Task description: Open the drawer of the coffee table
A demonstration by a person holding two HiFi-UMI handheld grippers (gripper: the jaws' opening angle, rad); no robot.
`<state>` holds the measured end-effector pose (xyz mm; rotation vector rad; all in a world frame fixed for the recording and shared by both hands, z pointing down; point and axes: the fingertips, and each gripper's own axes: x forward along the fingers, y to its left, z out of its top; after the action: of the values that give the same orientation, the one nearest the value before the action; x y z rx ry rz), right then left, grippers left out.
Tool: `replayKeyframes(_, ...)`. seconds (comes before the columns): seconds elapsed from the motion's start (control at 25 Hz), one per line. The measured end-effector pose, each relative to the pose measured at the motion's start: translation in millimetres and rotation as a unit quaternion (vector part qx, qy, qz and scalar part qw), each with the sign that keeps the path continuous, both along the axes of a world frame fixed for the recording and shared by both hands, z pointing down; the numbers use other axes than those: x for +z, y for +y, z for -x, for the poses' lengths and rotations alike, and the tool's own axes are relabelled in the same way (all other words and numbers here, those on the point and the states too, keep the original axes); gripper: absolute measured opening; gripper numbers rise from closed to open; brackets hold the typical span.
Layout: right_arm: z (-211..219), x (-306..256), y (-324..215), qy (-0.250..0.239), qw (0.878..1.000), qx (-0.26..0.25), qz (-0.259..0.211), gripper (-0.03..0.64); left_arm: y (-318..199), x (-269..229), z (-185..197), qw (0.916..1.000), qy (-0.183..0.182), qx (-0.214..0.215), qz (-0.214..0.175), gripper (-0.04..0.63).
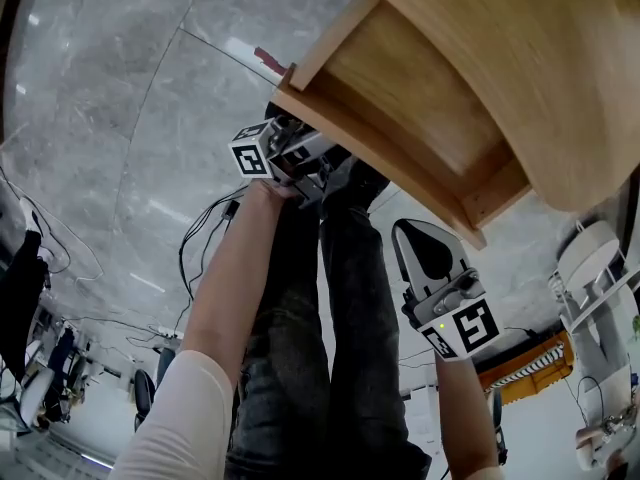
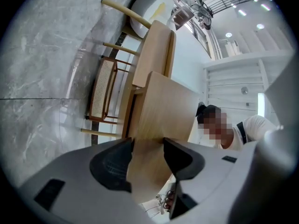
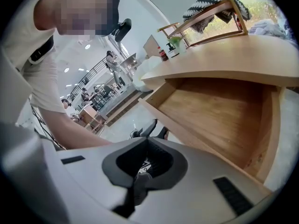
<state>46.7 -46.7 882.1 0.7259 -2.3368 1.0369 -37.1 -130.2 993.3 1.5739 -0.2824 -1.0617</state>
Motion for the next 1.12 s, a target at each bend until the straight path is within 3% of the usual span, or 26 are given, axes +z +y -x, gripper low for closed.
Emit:
replayKeyframes(0.16, -1.7, -1.4, 5.8, 0.004, 1.000, 0.002, 0.002, 0.018, 2.1, 7.7, -0.7, 0.9988, -0.013, 0.001, 0.048, 0.213)
replayKeyframes(0.64, -12.0, -13.4, 11.0, 0.011, 1.000, 0.002, 0.008, 0.018, 15.7, 1.5, 2.0, 0.9936, -0.060, 0.006, 0.096, 0.229)
replayKeyframes(0.8, -8.6, -29.9, 3.7, 0.009, 1.000, 0.002, 0.003, 0.018, 31.8, -28.2, 2.7, 0.9887, -0.079, 0.032, 0.124, 0.227)
replayKeyframes(0.92, -7.4, -48.3, -1.1, 0.011, 1.000, 0.002, -0.003, 0.018, 41.0, -54.5, 3.2, 0.9856, -0.107, 0.043, 0.123, 0.216)
replayKeyframes(1.12, -6.5, -89.7, 0.0, 0.011, 1.000, 0.001, -0.008, 0.018, 56.7, -111.9, 4.8, 0.9801, -0.143, 0.053, 0.128, 0.149)
